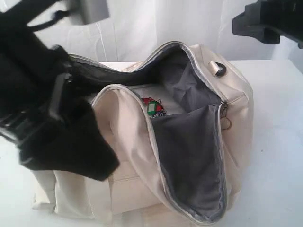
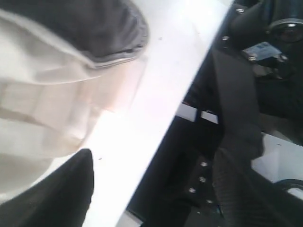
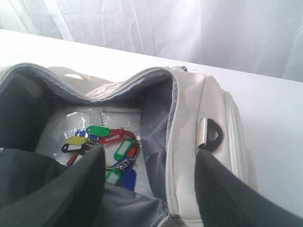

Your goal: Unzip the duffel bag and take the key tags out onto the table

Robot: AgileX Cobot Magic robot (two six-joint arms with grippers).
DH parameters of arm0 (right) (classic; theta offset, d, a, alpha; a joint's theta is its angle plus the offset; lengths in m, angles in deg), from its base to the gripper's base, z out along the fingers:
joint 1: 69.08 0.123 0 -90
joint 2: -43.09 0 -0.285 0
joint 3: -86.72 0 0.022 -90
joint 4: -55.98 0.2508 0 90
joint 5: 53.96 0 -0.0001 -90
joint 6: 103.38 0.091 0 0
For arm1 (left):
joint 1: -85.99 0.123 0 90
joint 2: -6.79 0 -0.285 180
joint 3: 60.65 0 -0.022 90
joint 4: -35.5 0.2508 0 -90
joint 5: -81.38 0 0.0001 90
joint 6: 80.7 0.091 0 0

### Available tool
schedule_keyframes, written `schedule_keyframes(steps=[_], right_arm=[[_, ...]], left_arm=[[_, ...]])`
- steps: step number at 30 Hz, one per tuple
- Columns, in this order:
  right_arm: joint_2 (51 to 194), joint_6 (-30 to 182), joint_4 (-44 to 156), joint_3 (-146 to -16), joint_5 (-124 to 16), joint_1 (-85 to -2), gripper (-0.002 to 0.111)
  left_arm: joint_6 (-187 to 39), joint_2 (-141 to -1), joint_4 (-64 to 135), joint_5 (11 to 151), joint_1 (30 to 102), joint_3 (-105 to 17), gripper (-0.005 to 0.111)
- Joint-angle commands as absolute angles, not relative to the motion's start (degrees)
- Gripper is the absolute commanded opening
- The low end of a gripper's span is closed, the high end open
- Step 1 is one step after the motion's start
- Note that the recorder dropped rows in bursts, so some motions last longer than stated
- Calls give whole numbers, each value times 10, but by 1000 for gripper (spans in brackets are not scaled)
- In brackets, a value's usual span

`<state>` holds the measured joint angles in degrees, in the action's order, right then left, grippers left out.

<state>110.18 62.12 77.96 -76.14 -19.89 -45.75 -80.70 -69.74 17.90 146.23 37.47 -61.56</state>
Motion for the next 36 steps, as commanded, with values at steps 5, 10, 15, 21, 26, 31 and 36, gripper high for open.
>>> schedule_keyframes(steps=[5, 10, 15, 21, 26, 31, 36], right_arm=[[1098, 557, 779, -760, -158, -457, 52], [1098, 557, 763, -753, -155, -457, 52], [1098, 557, 763, -746, -165, -457, 52], [1098, 524, 756, -746, -174, -455, 52], [1098, 524, 754, -746, -238, -455, 52], [1111, 524, 730, -747, -310, -455, 32], [1114, 532, 703, -747, -309, -455, 19]], left_arm=[[-882, -575, 332, 1513, 373, -624, 73], [-957, -503, 436, 1513, 373, -630, 72], [-956, -461, 498, 1513, 373, -626, 72], [-926, -456, 651, 1513, 373, -550, 72], [-927, -456, 819, 1494, 373, -485, 72], [-963, -463, 1027, 1458, 373, -366, 59], [-1019, -463, 1086, 1427, 373, -289, 30]])
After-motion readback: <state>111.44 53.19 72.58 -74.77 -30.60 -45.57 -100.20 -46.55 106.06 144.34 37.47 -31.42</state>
